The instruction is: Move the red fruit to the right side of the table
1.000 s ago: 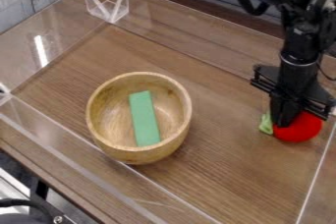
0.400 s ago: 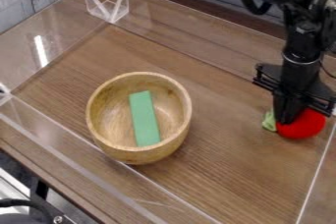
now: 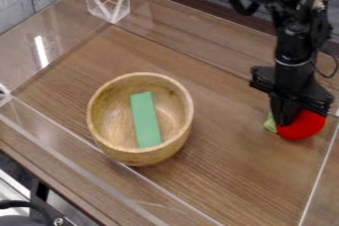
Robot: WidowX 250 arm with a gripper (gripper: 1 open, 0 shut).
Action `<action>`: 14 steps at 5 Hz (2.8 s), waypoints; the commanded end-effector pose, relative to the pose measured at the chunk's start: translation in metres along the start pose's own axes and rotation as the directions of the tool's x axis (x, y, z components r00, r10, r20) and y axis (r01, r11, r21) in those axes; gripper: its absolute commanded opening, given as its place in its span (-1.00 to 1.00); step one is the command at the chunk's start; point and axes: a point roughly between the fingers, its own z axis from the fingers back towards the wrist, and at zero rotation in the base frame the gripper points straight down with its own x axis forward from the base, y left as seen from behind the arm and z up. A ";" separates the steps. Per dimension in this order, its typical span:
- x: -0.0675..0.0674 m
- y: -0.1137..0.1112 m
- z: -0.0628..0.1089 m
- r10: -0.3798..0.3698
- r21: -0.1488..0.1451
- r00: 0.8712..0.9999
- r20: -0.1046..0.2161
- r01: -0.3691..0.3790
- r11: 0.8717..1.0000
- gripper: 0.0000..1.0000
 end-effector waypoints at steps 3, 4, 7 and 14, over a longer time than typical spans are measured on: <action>-0.031 0.030 0.003 -0.102 -0.015 0.994 -0.046 0.101 0.995 -1.00; -0.043 0.028 0.004 -0.071 -0.022 0.996 -0.052 0.070 0.997 -1.00; -0.070 0.031 0.009 -0.114 -0.058 0.990 -0.088 0.109 0.992 1.00; -0.065 0.021 0.080 0.044 -0.075 0.998 -0.055 -0.048 0.996 1.00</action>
